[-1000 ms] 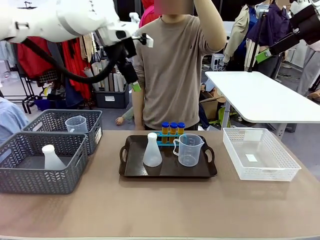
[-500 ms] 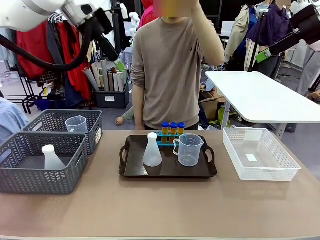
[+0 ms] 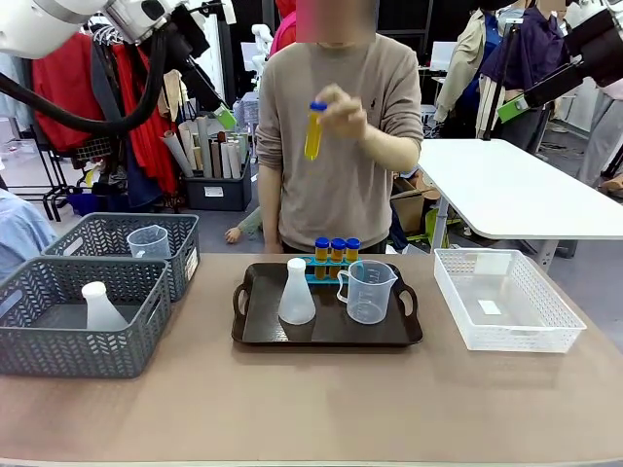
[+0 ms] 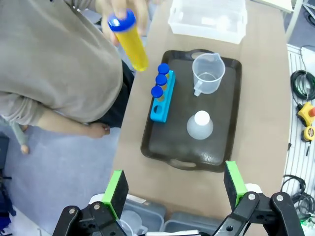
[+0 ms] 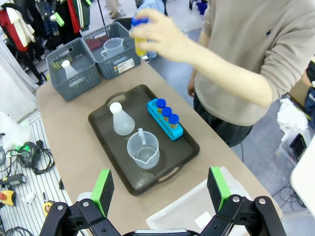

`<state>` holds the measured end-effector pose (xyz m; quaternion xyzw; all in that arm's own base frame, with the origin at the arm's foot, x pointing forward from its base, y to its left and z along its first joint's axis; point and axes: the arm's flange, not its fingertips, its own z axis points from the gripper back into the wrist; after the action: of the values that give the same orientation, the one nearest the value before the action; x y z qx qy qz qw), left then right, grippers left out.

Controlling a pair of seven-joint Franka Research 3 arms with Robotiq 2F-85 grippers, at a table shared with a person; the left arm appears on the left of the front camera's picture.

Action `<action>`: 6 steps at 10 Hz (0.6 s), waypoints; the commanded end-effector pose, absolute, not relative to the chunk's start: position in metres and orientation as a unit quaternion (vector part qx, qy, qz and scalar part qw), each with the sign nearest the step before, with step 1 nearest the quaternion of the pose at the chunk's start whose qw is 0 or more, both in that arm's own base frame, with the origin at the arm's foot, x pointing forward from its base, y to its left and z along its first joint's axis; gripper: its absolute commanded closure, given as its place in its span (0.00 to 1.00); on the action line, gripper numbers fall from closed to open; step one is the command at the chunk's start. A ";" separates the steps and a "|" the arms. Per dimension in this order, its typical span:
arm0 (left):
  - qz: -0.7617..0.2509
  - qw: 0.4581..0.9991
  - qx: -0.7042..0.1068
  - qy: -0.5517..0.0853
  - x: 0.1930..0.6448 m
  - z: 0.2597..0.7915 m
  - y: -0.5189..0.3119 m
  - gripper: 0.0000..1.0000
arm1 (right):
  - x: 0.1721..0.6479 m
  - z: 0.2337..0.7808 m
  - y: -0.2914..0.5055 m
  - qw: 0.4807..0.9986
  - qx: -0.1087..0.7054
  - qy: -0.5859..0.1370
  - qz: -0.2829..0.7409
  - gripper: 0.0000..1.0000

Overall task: Prepare the laboratory tools.
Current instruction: Pick up one Small flask and place it on the Handle tray.

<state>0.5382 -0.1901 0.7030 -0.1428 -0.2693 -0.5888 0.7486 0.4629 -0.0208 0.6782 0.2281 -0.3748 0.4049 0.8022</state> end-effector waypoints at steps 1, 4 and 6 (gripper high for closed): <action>-0.588 0.749 -0.142 -0.270 0.538 0.704 -0.189 0.00 | 0.462 0.680 -0.019 0.799 0.233 -0.378 0.406 0.00; -0.580 0.746 -0.154 -0.288 0.542 0.696 -0.184 0.00 | 0.462 0.680 -0.019 0.799 0.233 -0.378 0.406 0.00; -0.581 0.729 -0.208 -0.296 0.543 0.690 -0.169 0.00 | 0.462 0.680 -0.019 0.799 0.233 -0.378 0.406 0.00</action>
<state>0.5486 -0.1828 0.6964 -0.1705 -0.2856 -0.5755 0.7471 0.4629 -0.0208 0.6782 0.2281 -0.3748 0.4050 0.8022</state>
